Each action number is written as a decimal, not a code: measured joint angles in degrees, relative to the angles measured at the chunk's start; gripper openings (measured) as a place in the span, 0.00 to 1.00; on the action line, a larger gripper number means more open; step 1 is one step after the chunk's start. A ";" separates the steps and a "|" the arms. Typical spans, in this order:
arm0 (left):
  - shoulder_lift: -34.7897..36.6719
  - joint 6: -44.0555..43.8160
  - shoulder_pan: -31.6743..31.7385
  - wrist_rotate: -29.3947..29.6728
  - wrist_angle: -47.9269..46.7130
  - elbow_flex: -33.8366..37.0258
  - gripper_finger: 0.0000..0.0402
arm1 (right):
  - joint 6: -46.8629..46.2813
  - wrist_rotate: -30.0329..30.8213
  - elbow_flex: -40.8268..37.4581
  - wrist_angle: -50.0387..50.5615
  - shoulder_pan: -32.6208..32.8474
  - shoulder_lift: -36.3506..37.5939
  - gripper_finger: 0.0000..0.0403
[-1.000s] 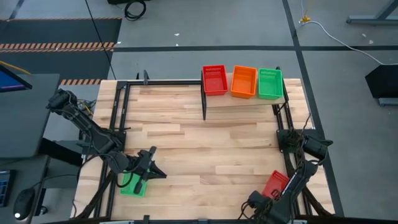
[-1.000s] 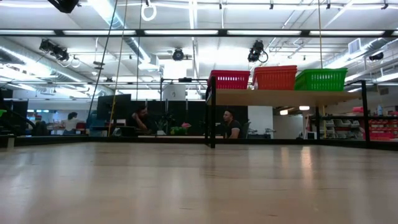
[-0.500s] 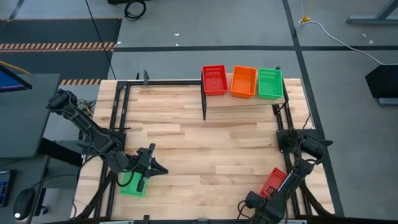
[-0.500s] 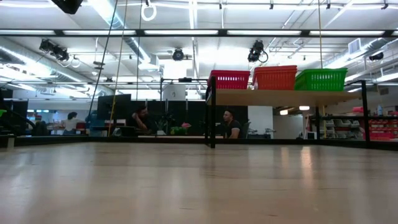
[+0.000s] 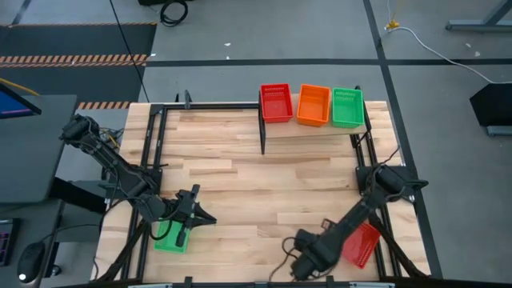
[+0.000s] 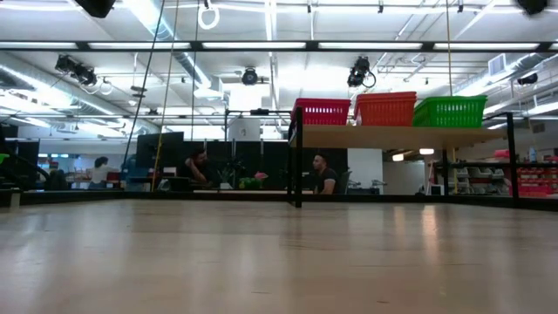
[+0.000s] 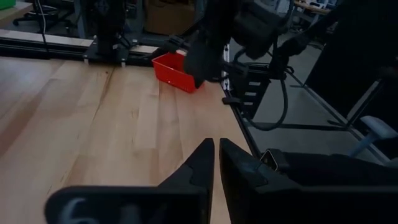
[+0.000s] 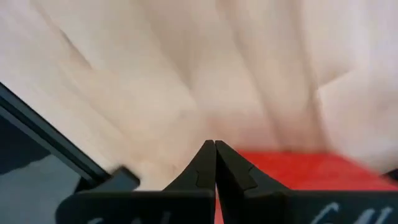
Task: Stack baskets on shelf by color
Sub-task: Stack the red bin on top of the red bin on the shelf
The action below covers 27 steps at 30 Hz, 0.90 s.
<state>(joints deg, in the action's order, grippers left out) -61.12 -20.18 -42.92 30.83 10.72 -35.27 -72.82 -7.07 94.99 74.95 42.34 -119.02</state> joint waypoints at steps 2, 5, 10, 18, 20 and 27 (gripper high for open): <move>0.00 0.00 0.00 0.00 -0.02 0.00 0.07 | 2.55 2.12 3.04 2.20 -1.83 0.02 0.01; 0.00 0.00 0.00 0.00 -0.04 0.00 0.08 | 6.36 4.88 7.95 5.62 -4.53 0.02 0.01; 0.00 0.00 -0.08 0.00 -0.07 0.00 0.09 | 10.86 8.65 16.32 13.09 -8.34 0.04 0.01; 0.00 0.00 -0.07 -0.02 -0.26 0.00 0.08 | 13.28 10.80 23.87 15.05 -11.97 0.67 0.01; 0.00 -0.15 -0.07 -0.04 -0.39 0.00 0.08 | 11.42 10.65 23.83 15.09 -12.05 0.65 0.02; 0.00 -0.13 -0.42 -0.07 -1.66 0.00 0.09 | 2.75 4.14 17.81 15.02 -4.76 0.50 0.16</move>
<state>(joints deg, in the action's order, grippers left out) -61.12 -20.32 -43.33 30.76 9.06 -35.27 -70.07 -2.93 112.80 89.96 37.59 -118.52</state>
